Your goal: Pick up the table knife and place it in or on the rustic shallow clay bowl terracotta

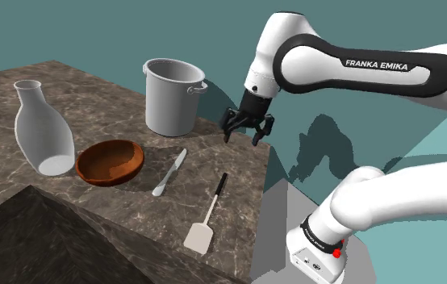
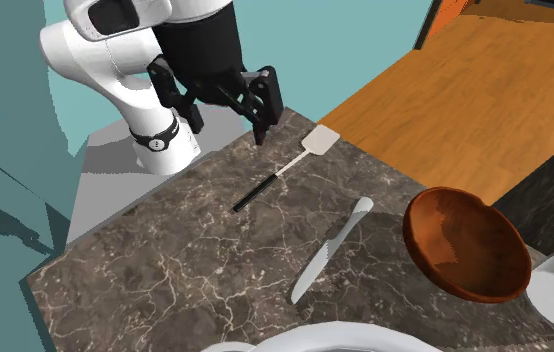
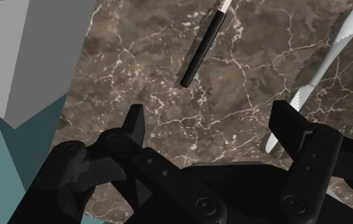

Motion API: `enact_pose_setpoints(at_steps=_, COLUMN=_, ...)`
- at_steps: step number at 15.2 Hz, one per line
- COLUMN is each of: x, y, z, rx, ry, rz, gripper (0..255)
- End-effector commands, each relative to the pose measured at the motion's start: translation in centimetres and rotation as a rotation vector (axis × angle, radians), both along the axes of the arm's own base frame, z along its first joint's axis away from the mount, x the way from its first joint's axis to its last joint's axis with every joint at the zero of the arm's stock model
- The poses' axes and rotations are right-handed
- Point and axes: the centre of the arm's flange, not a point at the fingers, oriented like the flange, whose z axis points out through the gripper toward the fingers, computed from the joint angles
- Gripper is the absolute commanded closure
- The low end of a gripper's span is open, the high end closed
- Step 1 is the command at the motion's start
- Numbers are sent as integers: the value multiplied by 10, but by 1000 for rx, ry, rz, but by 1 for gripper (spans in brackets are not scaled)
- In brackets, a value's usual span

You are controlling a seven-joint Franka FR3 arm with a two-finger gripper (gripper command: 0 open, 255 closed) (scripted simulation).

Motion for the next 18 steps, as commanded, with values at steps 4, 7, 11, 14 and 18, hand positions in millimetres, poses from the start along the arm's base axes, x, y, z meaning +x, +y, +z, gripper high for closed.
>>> enact_pose_setpoints(at_steps=4, x=32, y=50, z=-35, rx=-29, ry=-5, rz=-132, gripper=0)
enact_pose_setpoints(at_steps=7, x=55, y=77, z=-56, rx=-48, ry=-8, rz=-209, gripper=0)
enact_pose_setpoints(at_steps=11, x=89, y=108, z=-84, rx=-73, ry=-10, rz=-311, gripper=0)
enact_pose_setpoints(at_steps=14, x=116, y=129, z=-105, rx=-91, ry=-13, rz=-388, gripper=0)
enact_pose_setpoints(at_steps=18, x=129, y=138, z=-126, rx=-100, ry=-14, rz=-424, gripper=0)
